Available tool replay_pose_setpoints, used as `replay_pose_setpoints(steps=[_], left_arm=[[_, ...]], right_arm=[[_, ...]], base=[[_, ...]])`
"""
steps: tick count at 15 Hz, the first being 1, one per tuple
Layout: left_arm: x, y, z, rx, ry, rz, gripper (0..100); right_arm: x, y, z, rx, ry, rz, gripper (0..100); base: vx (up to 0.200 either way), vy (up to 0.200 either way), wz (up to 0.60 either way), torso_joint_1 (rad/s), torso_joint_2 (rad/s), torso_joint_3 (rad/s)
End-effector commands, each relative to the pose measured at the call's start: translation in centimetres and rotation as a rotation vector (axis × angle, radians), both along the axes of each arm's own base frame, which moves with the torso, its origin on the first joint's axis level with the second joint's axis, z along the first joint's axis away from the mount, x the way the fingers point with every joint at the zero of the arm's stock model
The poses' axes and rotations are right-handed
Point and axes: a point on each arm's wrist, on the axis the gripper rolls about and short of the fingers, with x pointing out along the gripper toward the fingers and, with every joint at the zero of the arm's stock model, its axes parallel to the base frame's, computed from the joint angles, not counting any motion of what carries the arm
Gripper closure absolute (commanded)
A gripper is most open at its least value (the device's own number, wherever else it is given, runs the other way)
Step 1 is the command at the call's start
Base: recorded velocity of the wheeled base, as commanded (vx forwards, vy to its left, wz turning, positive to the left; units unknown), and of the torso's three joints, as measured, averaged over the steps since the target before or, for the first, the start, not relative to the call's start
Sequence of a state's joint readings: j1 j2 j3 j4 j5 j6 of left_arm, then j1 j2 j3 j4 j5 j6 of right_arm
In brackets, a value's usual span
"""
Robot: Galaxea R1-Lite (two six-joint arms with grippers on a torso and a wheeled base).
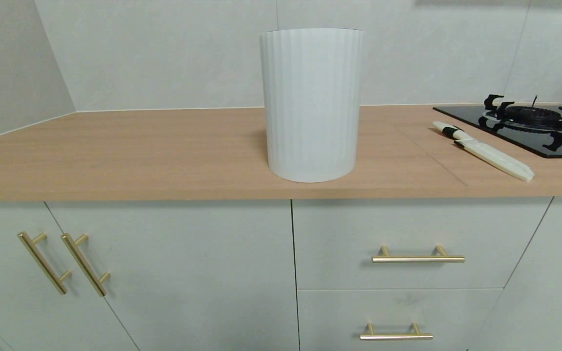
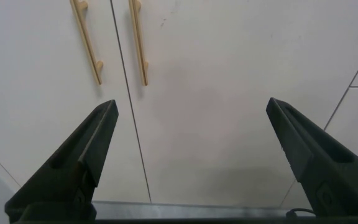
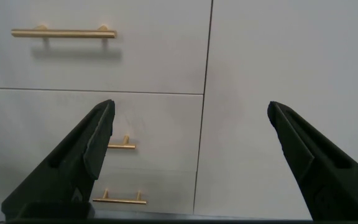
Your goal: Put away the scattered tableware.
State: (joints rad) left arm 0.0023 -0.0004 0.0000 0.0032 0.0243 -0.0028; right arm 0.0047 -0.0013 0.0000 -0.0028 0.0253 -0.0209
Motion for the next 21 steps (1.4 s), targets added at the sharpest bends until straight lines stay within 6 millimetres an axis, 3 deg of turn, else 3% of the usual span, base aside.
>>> replay_pose_setpoints(steps=[1,9,21], left_arm=[[0.0,0.0,0.0,0.0,0.0,0.001,0],[0.0,0.0,0.0,0.0,0.0,0.001,0],[0.0,0.0,0.0,0.0,0.0,0.001,0]], right_arm=[[0.01,0.0,0.01,-0.001,0.001,0.001,0],[0.01,0.0,0.01,-0.001,0.001,0.002,0],[0.01,0.0,0.01,-0.001,0.001,0.001,0]], base=[[0.0,0.0,0.0,0.0,0.0,0.0],[0.0,0.0,0.0,0.105,-0.37,-0.282],[0.0,0.0,0.0,0.191,-0.48,-0.29]])
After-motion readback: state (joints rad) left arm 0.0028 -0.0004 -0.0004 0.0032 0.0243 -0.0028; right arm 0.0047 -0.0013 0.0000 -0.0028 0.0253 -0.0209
